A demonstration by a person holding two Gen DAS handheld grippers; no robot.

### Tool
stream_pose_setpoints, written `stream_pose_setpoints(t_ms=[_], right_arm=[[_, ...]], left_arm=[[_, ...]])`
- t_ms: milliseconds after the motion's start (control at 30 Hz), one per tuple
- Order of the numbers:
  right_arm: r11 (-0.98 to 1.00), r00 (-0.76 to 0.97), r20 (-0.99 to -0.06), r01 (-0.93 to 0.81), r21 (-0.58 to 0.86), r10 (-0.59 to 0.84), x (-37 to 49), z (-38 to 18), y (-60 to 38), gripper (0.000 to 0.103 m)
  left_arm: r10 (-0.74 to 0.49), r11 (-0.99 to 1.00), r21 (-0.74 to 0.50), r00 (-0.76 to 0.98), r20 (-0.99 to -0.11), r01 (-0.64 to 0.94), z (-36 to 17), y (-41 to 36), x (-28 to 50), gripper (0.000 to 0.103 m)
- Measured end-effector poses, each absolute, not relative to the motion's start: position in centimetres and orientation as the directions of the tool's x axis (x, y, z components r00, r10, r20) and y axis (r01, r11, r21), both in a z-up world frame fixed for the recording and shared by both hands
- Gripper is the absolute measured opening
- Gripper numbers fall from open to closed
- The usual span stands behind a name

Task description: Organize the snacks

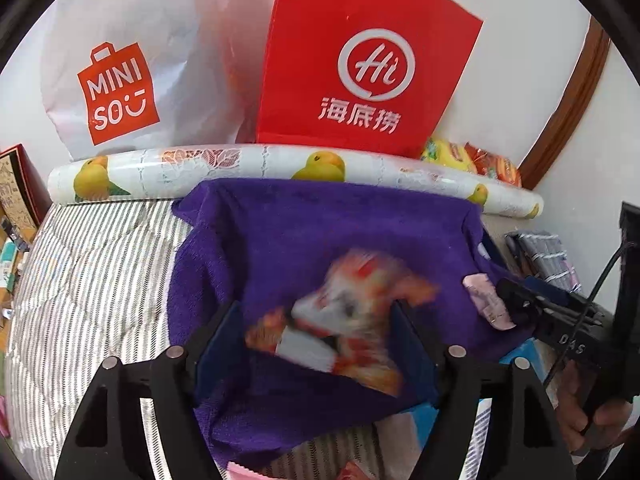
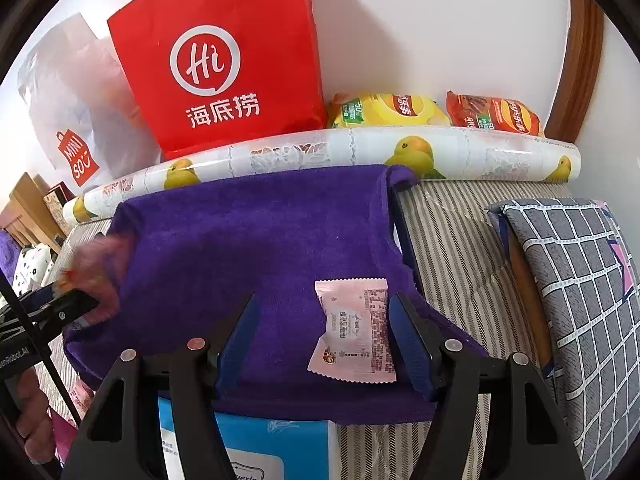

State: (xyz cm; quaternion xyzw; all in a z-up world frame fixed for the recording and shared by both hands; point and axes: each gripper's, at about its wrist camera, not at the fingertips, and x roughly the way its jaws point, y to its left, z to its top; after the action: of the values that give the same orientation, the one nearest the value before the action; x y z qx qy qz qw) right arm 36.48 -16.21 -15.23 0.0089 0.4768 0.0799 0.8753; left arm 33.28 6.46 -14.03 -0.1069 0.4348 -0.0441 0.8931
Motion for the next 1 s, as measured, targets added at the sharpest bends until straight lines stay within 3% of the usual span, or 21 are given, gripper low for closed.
stream_pose_setpoints(t_ms=[467, 700, 1000], right_arm=[[0.980, 0.593, -0.781, -0.142, 0.139, 0.197, 36.4, -14.2, -16.5, 0.066], [0.970, 0.670, -0.701, -0.184, 0.160, 0.243, 34.9, -11.9, -15.9, 0.066], [0.968, 0.661, -0.707, -0.183, 0.172, 0.250, 32.3, -11.1, -16.1, 0.066]], left_arm=[[-0.180, 0.969, -0.247, 0.659, -0.730, -0.009, -12.8, 6.6, 32.6, 0.079], [-0.182, 0.973, -0.230, 0.674, -0.716, 0.018, -12.0, 5.9, 32.1, 0.079], [-0.197, 0.969, -0.246, 0.674, -0.712, 0.023, -11.8, 5.7, 31.9, 0.079]])
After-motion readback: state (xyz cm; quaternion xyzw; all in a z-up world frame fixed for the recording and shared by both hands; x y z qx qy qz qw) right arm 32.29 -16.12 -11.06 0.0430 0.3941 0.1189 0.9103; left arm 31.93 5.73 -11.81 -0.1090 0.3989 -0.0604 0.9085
